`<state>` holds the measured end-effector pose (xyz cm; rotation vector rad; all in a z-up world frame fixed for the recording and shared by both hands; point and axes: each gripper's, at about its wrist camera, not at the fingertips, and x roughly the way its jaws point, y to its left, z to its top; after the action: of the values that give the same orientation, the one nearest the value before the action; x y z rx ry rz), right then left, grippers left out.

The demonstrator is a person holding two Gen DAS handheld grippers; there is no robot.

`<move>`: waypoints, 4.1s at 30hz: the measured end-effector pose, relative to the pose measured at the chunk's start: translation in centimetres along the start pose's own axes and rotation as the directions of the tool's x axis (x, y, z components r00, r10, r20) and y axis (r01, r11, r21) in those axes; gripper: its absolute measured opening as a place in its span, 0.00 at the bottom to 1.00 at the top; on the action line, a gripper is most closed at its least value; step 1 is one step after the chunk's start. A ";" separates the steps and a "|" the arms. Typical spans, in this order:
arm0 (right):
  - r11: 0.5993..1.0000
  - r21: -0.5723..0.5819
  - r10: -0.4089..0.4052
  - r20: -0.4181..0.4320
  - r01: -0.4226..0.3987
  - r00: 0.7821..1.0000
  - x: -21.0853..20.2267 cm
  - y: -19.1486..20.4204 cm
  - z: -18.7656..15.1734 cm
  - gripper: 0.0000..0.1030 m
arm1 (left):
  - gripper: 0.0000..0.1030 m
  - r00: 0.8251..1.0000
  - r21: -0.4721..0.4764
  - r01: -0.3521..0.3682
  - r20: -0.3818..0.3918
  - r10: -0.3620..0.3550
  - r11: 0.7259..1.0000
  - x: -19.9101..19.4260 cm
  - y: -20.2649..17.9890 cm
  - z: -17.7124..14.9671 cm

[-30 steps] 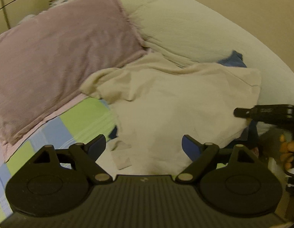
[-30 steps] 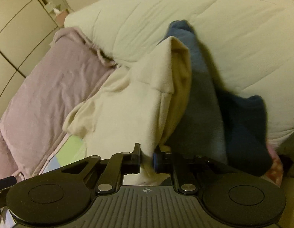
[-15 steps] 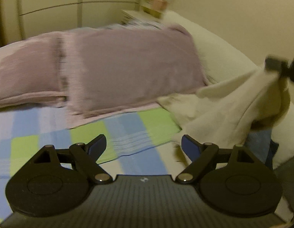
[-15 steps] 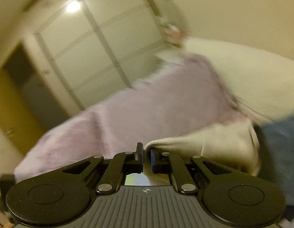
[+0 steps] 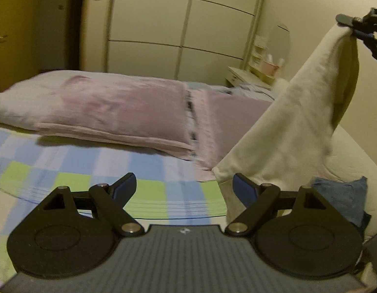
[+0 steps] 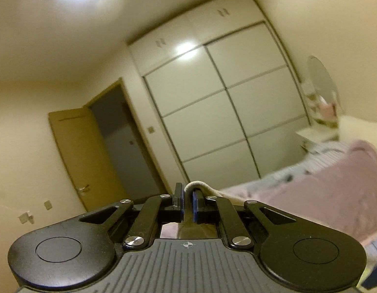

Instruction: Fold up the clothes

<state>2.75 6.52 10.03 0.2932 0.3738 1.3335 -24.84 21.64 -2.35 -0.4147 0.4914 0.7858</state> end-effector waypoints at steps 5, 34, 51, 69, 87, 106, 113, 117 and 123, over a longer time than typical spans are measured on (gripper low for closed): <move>0.996 0.039 -0.070 -0.148 0.077 0.986 4.6 5.5 -3.9 0.05 | 0.81 0.994 -0.025 -0.108 -0.030 0.107 0.994 -3.7 6.3 -1.0; 0.948 -0.319 -0.275 -0.797 0.011 0.538 -6.9 0.5 -27.4 0.39 | 0.82 0.864 0.140 -0.255 -0.411 0.290 0.957 -5.4 -2.3 -14.0; 0.957 -0.285 -0.216 -0.817 -0.048 0.535 -14.1 1.6 -29.1 0.39 | 0.82 0.827 0.110 -0.337 -0.439 0.350 0.935 -11.9 -4.3 -18.5; 0.963 -0.259 -0.247 -0.751 0.071 0.613 -14.5 2.3 -27.7 0.39 | 0.82 0.907 0.146 -0.190 -0.352 0.231 0.971 -12.2 -0.7 -16.8; 0.934 -0.110 -0.321 -0.679 0.340 0.661 -11.7 1.7 -31.3 0.39 | 0.82 0.922 0.351 0.017 -0.368 0.121 0.936 -4.9 6.3 -19.5; 0.877 -0.192 -0.433 -0.714 0.441 0.550 -5.0 -11.6 -40.5 0.39 | 0.82 0.958 0.697 0.067 -0.245 0.150 0.713 12.5 5.1 -31.9; 0.872 -0.222 -0.431 -0.770 0.436 0.470 -3.2 -15.2 -43.5 0.39 | 0.58 0.983 0.832 0.054 -0.142 0.118 0.551 16.1 3.8 -33.5; 0.878 -0.235 -0.430 -0.770 0.416 0.472 -1.5 -16.2 -43.2 0.39 | 0.10 0.988 0.842 0.070 -0.133 0.080 0.535 16.7 4.5 -32.2; 0.899 -0.331 -0.438 -0.677 0.287 0.591 1.5 -16.4 -40.8 0.39 | 0.09 0.995 0.578 0.005 -0.087 0.055 0.816 14.5 10.2 -24.1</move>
<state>0.17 4.20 -33.88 -0.5126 0.9402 1.0049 -30.01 23.73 -31.71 0.1260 0.8017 0.6022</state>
